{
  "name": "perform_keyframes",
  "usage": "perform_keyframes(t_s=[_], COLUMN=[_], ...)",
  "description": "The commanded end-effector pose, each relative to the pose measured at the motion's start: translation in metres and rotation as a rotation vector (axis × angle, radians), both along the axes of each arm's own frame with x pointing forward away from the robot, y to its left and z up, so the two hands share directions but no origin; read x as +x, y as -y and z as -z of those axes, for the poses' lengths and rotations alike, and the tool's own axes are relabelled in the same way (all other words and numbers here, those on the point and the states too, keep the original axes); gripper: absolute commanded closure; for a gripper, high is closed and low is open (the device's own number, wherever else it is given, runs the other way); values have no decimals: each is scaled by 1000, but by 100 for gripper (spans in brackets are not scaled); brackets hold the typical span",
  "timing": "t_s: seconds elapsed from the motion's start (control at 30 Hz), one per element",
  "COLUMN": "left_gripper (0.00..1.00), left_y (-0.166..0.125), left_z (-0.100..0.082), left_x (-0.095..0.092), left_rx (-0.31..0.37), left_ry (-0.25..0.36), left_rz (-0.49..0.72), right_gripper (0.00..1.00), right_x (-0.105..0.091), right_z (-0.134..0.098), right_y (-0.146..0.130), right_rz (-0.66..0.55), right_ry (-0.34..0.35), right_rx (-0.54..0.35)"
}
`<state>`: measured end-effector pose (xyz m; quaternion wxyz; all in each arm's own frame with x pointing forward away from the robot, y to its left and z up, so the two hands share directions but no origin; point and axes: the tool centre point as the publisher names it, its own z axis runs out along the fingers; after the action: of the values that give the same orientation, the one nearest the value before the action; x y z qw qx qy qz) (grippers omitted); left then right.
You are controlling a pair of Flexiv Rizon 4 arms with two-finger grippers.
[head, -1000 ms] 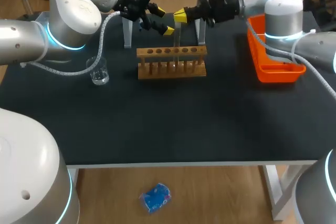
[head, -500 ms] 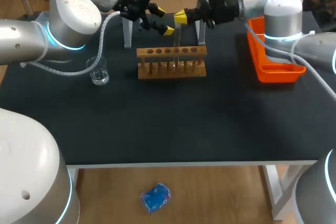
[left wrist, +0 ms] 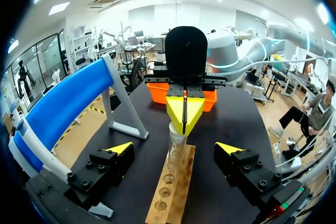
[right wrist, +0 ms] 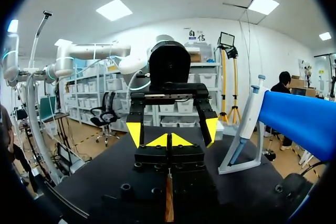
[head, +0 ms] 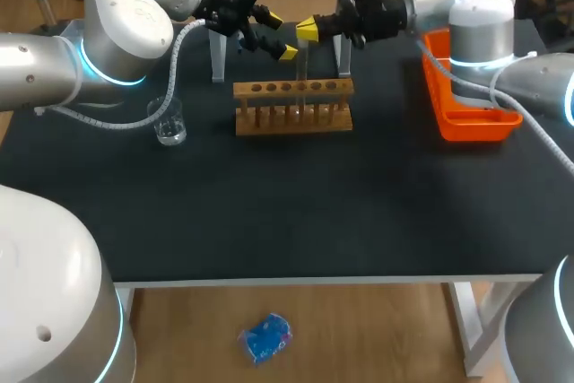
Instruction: Invert the test tube, pick up the pipette, mount the tip to pipette, aspirate from beaker and dispense into the tube, eject the tip, return the pipette, and cap with the stopper.
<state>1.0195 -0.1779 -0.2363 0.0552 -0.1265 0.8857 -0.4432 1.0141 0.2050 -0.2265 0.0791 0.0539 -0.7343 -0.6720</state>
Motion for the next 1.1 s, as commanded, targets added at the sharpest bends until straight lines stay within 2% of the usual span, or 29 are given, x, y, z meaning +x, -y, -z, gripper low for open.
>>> perform_keyframes(t_s=[0.03,0.53,1.1], left_gripper=[0,0,0], left_y=[0,0,0], left_z=[-1,-1,-1], left_x=[1,1,1], left_rx=[3,3,3], left_ry=[-3,-3,-3], left_rz=[2,2,2], right_gripper=[100,100,100], right_x=[4,3,3], right_z=[11,22,-11], right_y=[-1,3,7], right_rz=[-8,2,-1], right_ry=[-7,-35,20], right_rx=[1,-23,3])
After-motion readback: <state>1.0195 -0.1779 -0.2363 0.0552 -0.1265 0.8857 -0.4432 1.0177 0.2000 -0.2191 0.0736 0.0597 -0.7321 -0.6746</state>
